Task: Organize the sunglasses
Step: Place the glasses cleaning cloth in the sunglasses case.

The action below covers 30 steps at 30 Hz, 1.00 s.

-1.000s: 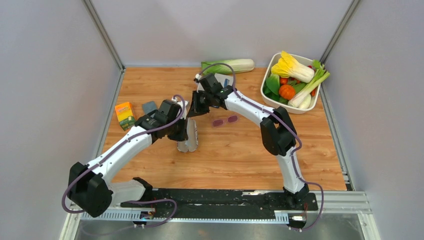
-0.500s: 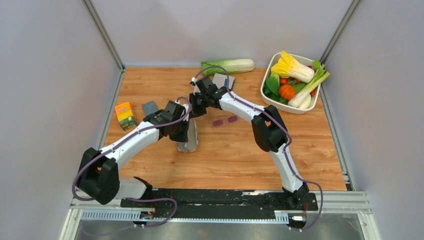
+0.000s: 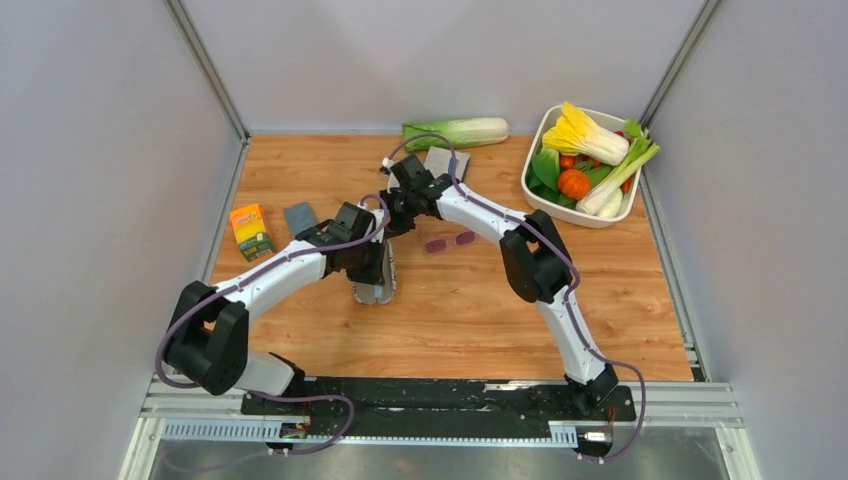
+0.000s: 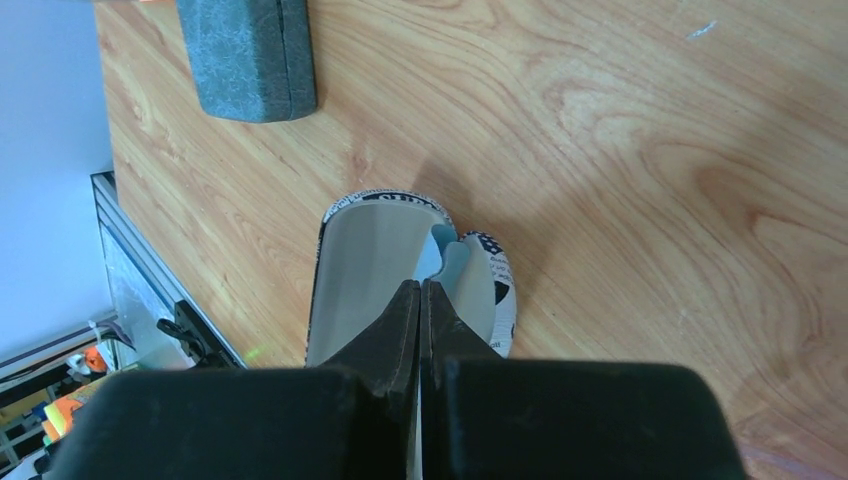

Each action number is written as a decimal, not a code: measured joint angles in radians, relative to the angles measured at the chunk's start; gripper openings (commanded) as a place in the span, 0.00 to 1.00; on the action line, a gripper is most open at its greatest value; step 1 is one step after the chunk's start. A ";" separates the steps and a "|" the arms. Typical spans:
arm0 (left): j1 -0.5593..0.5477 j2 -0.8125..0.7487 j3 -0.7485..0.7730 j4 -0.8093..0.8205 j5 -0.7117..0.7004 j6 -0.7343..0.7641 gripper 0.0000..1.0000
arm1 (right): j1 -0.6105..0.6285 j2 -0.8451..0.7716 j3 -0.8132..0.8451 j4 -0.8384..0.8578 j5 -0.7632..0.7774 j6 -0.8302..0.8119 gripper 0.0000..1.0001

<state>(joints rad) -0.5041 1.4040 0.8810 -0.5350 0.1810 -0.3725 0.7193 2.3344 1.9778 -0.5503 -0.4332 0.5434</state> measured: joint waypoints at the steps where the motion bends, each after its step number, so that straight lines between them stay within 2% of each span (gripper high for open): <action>1: 0.000 0.001 -0.003 0.005 0.005 0.000 0.00 | -0.001 0.000 0.000 -0.009 0.006 -0.005 0.00; 17: 0.000 0.050 -0.004 0.083 0.073 -0.012 0.00 | -0.029 0.000 0.000 -0.047 0.039 -0.050 0.00; 21: 0.000 0.060 -0.005 0.096 0.085 -0.019 0.01 | -0.029 0.000 0.000 -0.055 0.042 -0.058 0.05; 24: 0.000 0.060 -0.009 0.102 0.095 -0.022 0.08 | -0.029 0.000 0.000 -0.059 0.043 -0.063 0.07; 27: 0.000 0.060 -0.009 0.102 0.101 -0.026 0.18 | -0.029 0.000 0.000 -0.061 0.050 -0.064 0.14; 30: 0.000 0.054 -0.011 0.096 0.103 -0.029 0.24 | -0.029 0.000 0.000 -0.063 0.060 -0.067 0.20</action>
<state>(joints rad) -0.5041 1.4582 0.8700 -0.4389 0.2836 -0.4011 0.6899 2.3341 1.9774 -0.6128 -0.3737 0.4767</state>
